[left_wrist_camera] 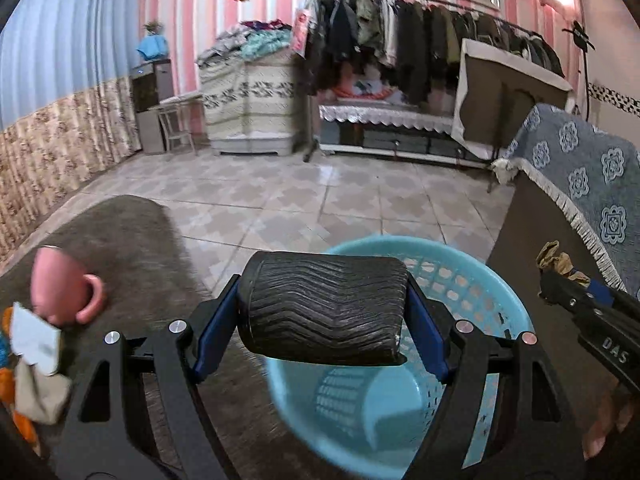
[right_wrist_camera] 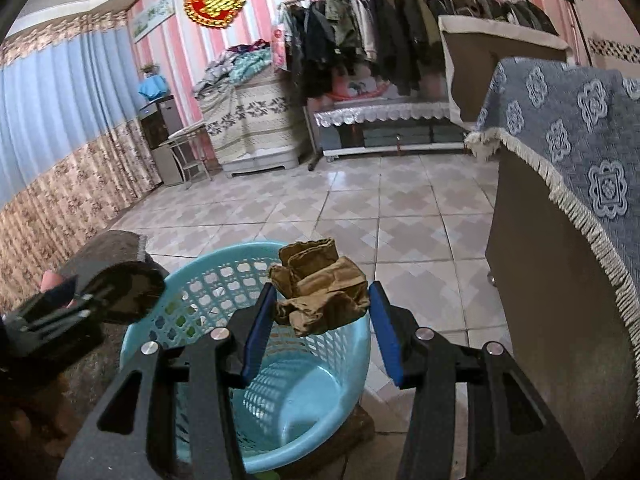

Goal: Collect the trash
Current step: 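Carry the rag over the blue basket and open the right gripper, then return both tools to the rug and grasp the orange snack bag with left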

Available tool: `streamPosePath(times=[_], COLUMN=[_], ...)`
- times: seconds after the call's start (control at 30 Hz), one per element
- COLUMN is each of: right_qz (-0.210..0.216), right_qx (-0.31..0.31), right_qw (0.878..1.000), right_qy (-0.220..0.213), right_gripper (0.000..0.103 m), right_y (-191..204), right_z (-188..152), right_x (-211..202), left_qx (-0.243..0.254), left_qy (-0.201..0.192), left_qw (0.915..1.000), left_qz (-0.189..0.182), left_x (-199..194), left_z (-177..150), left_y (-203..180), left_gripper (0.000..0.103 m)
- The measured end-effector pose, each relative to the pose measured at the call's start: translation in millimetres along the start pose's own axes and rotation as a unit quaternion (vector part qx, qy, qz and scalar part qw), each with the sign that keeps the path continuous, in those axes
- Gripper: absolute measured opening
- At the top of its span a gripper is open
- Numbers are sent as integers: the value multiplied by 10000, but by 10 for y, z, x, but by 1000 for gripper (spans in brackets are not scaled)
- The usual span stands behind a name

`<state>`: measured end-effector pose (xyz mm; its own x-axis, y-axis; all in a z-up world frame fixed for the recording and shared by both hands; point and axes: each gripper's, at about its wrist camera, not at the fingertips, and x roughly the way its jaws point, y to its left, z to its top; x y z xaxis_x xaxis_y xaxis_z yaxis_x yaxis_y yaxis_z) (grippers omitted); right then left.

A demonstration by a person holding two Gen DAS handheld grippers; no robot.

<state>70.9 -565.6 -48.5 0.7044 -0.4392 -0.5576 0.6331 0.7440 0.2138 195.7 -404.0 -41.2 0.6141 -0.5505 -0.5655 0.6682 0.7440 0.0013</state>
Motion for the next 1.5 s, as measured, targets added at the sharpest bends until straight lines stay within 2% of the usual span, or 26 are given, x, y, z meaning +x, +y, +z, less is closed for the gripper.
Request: streamPosePath(times=[0.27,0.33,0.47,0.63,0.8,1.07,1.1,1.2,1.33,1.5], right_qz=[-47,-38,-6,42,140,369,412,412,419,487], right_qx=[66,69,-50,-181,-347,-458,-469,-631,-687,-654], right_qw=[9999,9999,10000,9998,9993,9981,9978,9970,9966,9966], right_qy=[77,77,77,65,90,203,209,192,189,125], right_gripper=[47,47,47,47,47,50,51,69,77,85], right_y=[43,49,138,286,491,715,741,834,885,917], right_z=[9,7,16,-3,-34,-100,-104,-122,-119,-91], right_x=[90,97,125,146,193,288,291,274,249,157], left_qx=[-129,-214,-232,-230,-349,-490,-498,-615,-880,-952], left_qy=[241,236,56,-207,-403,-515,-537,-557,-600,-707], left_qw=[9994,9992,9997,9980,9937,9891,9885,9876,9847,9811], left_qz=[-214,-232,7,558,984,1288,1325,1333,1377,1528], left_x=[290,259,117,-103,-317,-602,-629,-703,-846,-1071], left_z=[-48,-34,5,84,93,35,33,21,10,-48], left_y=[-25,22,152,367,582,825,840,906,1033,1127], left_gripper=[76,83,89,96,97,97,97,97,97,97])
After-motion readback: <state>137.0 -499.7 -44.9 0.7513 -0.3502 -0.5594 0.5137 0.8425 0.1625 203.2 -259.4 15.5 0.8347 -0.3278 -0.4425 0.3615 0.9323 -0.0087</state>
